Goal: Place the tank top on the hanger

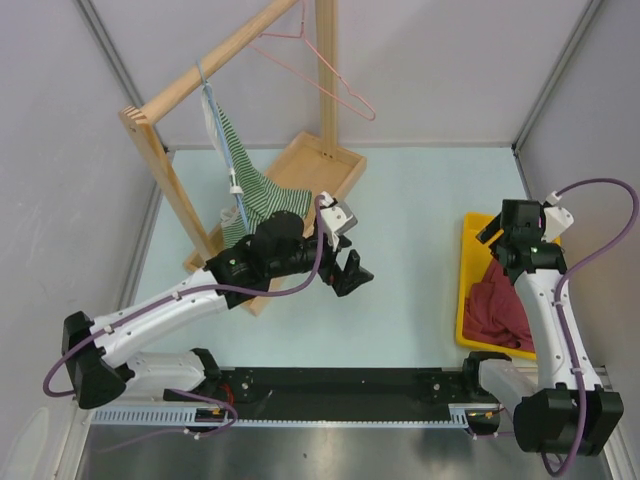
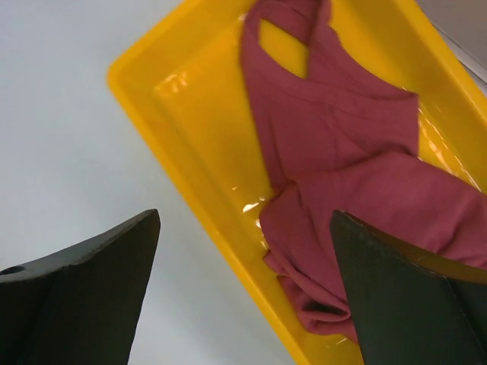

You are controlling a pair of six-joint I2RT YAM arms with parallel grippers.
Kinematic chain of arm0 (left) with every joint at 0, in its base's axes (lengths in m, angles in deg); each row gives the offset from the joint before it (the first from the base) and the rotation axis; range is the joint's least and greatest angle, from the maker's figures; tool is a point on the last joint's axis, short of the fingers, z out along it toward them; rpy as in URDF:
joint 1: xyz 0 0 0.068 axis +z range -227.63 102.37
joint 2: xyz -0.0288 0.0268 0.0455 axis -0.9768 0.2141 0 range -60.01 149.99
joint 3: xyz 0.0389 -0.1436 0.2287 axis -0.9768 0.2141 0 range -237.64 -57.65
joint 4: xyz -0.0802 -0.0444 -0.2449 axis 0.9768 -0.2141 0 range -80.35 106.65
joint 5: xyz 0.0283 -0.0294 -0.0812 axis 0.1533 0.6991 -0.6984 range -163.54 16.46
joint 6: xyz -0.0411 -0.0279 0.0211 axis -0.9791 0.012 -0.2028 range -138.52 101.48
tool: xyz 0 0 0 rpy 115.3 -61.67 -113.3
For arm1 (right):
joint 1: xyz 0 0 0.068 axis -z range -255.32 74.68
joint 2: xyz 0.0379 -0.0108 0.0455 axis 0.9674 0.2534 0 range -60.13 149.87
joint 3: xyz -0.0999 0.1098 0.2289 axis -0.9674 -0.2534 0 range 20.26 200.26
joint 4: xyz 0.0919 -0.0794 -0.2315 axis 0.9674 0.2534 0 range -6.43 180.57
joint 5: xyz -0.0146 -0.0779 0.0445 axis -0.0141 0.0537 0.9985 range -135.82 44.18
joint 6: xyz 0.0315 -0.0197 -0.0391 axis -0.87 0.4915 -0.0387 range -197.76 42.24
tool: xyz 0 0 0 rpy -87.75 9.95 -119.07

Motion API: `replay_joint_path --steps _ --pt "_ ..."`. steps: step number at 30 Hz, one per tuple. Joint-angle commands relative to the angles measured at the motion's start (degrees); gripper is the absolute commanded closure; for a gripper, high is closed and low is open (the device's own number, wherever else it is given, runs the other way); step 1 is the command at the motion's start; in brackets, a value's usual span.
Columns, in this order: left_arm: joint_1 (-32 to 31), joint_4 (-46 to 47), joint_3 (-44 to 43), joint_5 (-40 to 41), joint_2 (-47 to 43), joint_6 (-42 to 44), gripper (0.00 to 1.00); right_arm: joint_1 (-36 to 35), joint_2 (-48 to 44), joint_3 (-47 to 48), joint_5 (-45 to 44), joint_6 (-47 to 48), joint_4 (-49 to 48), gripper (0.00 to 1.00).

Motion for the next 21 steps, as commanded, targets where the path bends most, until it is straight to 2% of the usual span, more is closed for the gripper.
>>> replay_joint_path --steps 1,7,13,18,20,21 --pt "-0.04 1.22 -2.48 -7.17 1.53 -2.83 0.00 1.58 1.25 -1.31 -8.40 -13.76 6.61 0.00" --pt "-0.04 1.99 -1.61 -5.49 -1.80 -2.83 0.01 6.14 4.67 -8.43 -9.72 -20.99 9.07 0.00" --pt "-0.04 2.17 -1.43 -5.58 -2.34 -2.57 0.01 9.93 11.88 -12.04 -9.45 -24.07 8.55 0.00" --pt "-0.04 2.08 -1.35 -5.50 -2.16 -2.39 0.00 10.55 16.98 -14.50 -7.79 -24.52 3.38 0.01" --pt "-0.04 1.99 -1.43 -5.14 -2.16 -2.13 0.01 10.64 19.61 -15.64 -5.95 -24.43 0.13 0.03" --pt "-0.04 1.91 -1.35 -4.79 -2.16 -2.04 0.00 10.64 20.41 -16.86 -5.33 -23.91 -1.02 0.09"
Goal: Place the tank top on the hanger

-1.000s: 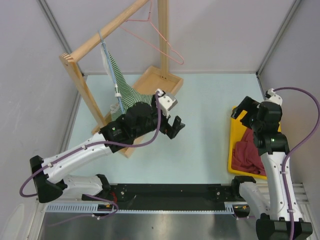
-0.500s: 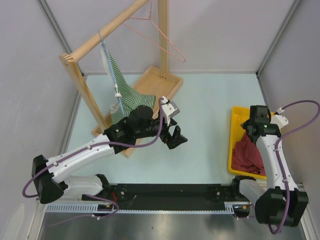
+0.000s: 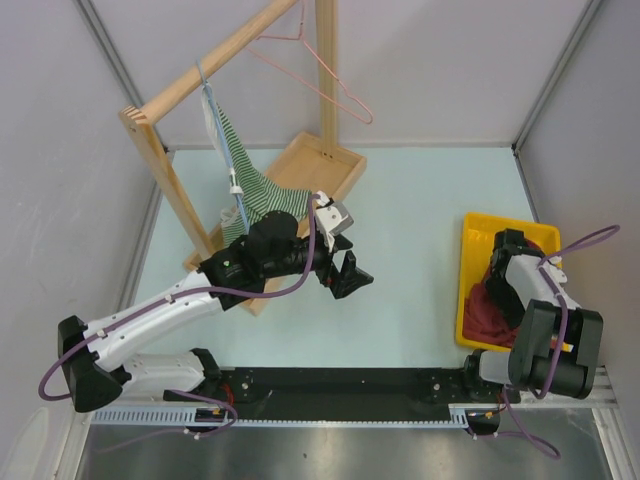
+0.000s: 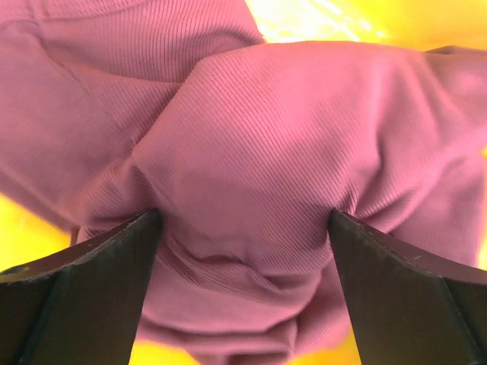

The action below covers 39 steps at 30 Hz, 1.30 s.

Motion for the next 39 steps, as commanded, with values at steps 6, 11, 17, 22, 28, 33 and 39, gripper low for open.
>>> replay_joint_path --steps 6,11,17,22,28,33,39 --pt "-0.04 1.77 -0.99 0.66 -1.24 0.30 0.00 0.47 4.45 -3.88 6.85 2.21 -12.05 0.97" --pt "-0.04 1.77 -0.99 0.83 -1.07 0.48 0.01 0.39 -6.76 -1.25 7.65 5.28 -10.30 1.00" --pt "-0.04 1.60 -0.99 1.36 -1.24 0.65 0.01 0.39 -21.64 8.04 5.89 13.71 -6.78 1.00" --pt "-0.04 1.34 -1.26 1.97 -0.98 0.83 0.00 0.30 -27.20 16.06 12.20 18.91 -9.49 1.00" --pt "-0.04 0.72 -1.61 4.08 -1.94 1.79 0.01 -2.42 -28.33 24.94 33.97 24.02 -18.79 1.00" --pt "-0.04 0.37 -0.91 7.33 -3.53 3.29 0.01 -8.39 -28.52 29.69 36.48 22.08 -19.71 1.00" --pt "-0.04 -0.86 -0.82 13.22 -4.58 5.57 0.01 -21.13 -26.76 28.12 34.72 22.43 -18.82 1.00"
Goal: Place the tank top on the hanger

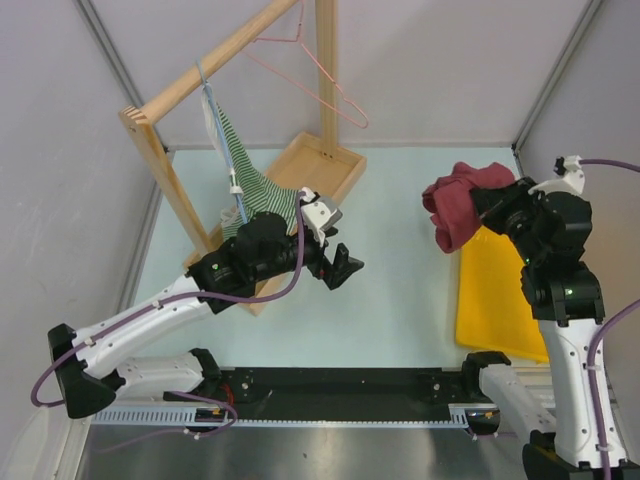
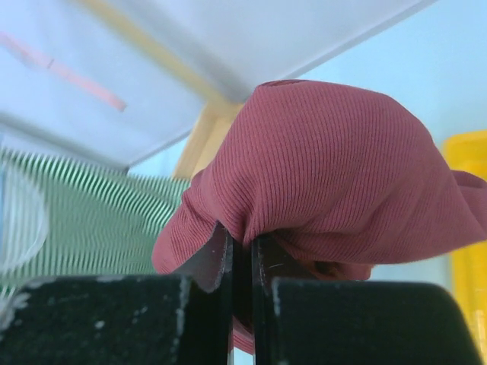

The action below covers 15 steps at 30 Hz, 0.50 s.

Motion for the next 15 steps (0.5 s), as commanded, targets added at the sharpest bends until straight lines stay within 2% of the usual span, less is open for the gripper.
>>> replay_joint_path --steps 1,4,5,8,12,13,14,15 --pt "-0.04 0.14 -0.73 4.13 -1.85 2.64 0.01 -10.09 1.87 0.05 1.67 1.27 -2.91 1.00" --pt "-0.13 0.41 -0.47 3.78 -1.59 3.35 0.01 -17.05 4.95 -1.53 -1.39 1.80 -4.13 1.00" --pt "-0.13 0.50 -0.38 4.04 -1.41 3.44 0.00 -21.68 5.57 -1.71 -1.84 1.98 -4.58 1.00" --pt "-0.04 0.50 -0.29 4.74 -1.50 3.87 0.01 -28.90 8.47 -1.36 -0.97 2.94 -5.72 1.00" --pt "-0.13 0.41 -0.12 5.89 -1.32 4.23 0.01 -32.54 10.23 -3.37 -0.08 4.70 -6.52 1.00" --pt "-0.04 0.41 -0.12 5.89 -1.15 4.23 0.01 -32.45 10.66 -4.34 -0.78 5.23 -5.91 0.96" --pt "-0.04 0.50 -0.20 5.89 -1.06 4.23 0.00 -32.28 10.67 -5.31 -1.92 5.23 -5.03 0.76" --pt "-0.13 0.32 -0.20 5.89 -0.80 4.23 0.01 -31.58 10.76 -6.62 -2.63 4.88 -2.93 0.64"
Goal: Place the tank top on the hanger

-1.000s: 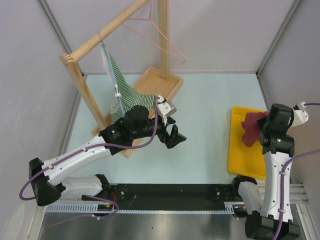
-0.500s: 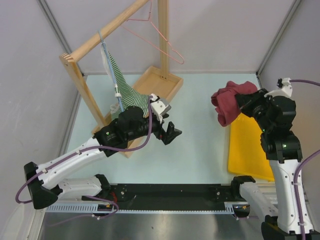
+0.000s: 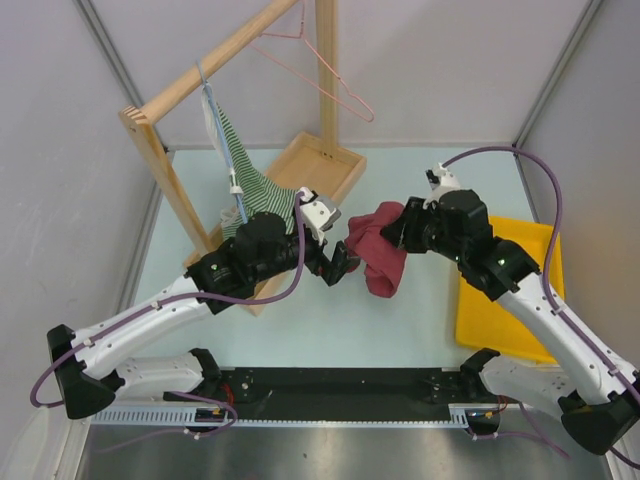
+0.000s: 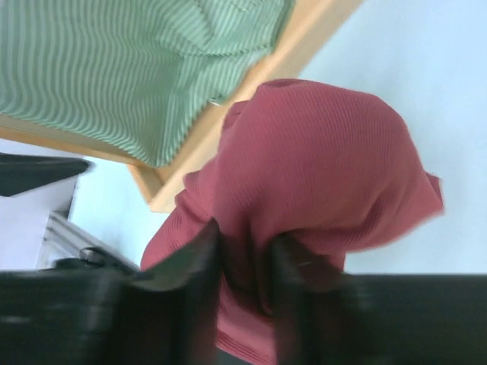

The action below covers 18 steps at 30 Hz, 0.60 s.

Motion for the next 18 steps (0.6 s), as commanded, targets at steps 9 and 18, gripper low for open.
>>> replay_joint_path --steps 9,18 --pt "-1.53 -1.50 -1.28 6.79 2.14 1.26 0.01 7.01 -3.50 -8.66 -10.45 3.73 4.46 0.00" --pt "-3.02 -2.12 -0.31 7.32 2.58 0.38 0.01 7.89 -9.39 -10.33 -5.72 13.21 -0.63 0.00"
